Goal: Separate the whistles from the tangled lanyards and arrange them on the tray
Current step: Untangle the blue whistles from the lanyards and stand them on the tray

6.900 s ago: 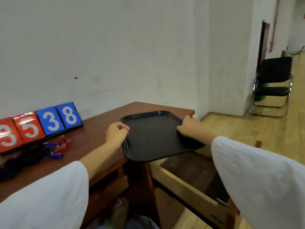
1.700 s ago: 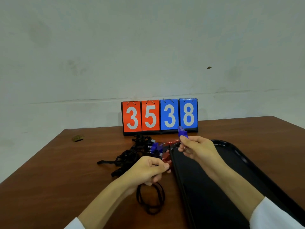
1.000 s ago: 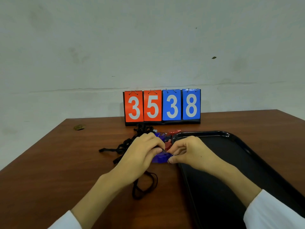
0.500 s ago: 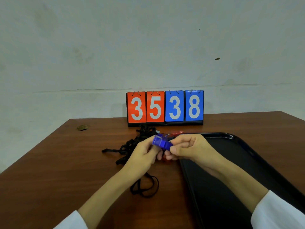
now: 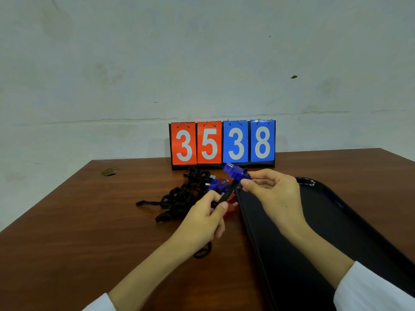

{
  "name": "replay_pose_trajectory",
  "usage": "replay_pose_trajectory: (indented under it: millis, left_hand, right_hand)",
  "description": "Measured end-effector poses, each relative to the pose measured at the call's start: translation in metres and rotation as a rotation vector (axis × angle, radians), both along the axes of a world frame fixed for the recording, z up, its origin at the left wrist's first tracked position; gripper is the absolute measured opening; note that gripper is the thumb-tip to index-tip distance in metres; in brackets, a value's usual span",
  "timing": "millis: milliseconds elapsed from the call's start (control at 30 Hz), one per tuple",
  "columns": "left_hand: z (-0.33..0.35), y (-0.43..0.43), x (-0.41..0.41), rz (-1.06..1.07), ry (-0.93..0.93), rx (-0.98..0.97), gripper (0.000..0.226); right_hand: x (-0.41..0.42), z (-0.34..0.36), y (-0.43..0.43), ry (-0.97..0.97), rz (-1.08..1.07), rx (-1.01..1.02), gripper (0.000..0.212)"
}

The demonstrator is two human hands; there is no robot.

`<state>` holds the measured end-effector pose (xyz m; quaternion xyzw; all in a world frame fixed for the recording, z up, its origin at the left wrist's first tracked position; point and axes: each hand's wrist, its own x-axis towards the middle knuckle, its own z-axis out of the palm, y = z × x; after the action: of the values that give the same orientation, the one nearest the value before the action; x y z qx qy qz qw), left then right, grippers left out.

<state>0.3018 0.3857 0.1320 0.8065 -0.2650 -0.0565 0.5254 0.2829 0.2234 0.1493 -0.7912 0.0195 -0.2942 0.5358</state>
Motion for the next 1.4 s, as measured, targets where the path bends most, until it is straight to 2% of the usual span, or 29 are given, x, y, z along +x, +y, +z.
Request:
replay_pose_trajectory:
  millis: [100, 133, 200, 267, 333, 367, 467, 600, 767, 967, 1100, 1233, 1400]
  left_hand:
    - [-0.008, 0.003, 0.002, 0.052, -0.151, 0.11, 0.011]
    - [-0.01, 0.004, 0.002, 0.073, -0.269, 0.161, 0.011]
    - [-0.009, 0.006, 0.0, 0.156, -0.617, 0.28, 0.012]
    - [-0.003, 0.011, 0.002, 0.205, -0.924, 0.309, 0.02]
    - [0.001, 0.014, 0.008, 0.203, -1.108, 0.295, 0.026]
    - [0.002, 0.016, 0.011, 0.204, -1.137, 0.304, 0.027]
    - [0.005, 0.021, 0.013, 0.201, -1.047, 0.319, 0.028]
    - [0.005, 0.025, 0.016, 0.228, -0.774, 0.278, 0.032]
    - [0.004, 0.032, 0.026, 0.276, -0.674, 0.247, 0.016]
    - [0.002, 0.034, 0.031, 0.275, -0.527, 0.226, 0.027]
    - [-0.004, 0.027, 0.029, 0.236, -0.405, 0.126, 0.036]
    - [-0.008, 0.016, 0.021, 0.101, -0.201, -0.115, 0.04]
    - [-0.015, 0.007, 0.012, 0.006, -0.19, -0.118, 0.014]
  right_hand:
    - [0.002, -0.004, -0.005, -0.061, -0.151, -0.129, 0.022]
    - [0.003, -0.006, -0.006, -0.07, -0.18, -0.195, 0.024]
    - [0.004, -0.009, -0.008, -0.07, -0.203, -0.347, 0.025]
    - [0.004, -0.012, -0.006, -0.066, -0.186, -0.473, 0.026]
    - [0.003, -0.012, -0.005, -0.07, -0.138, -0.567, 0.026]
    - [0.003, -0.011, -0.004, -0.056, -0.103, -0.603, 0.026]
    - [0.001, -0.008, -0.002, 0.047, 0.069, -0.664, 0.027]
    - [-0.002, -0.006, 0.002, 0.158, 0.248, -0.589, 0.023]
    - [-0.004, -0.001, 0.007, 0.219, 0.356, -0.379, 0.018]
    - [-0.007, 0.005, 0.01, 0.246, 0.498, -0.113, 0.018]
    - [-0.009, 0.009, 0.009, 0.201, 0.527, 0.097, 0.017]
    - [-0.009, 0.01, 0.007, 0.144, 0.495, 0.193, 0.016]
    - [-0.007, 0.009, 0.004, 0.074, 0.345, 0.261, 0.016]
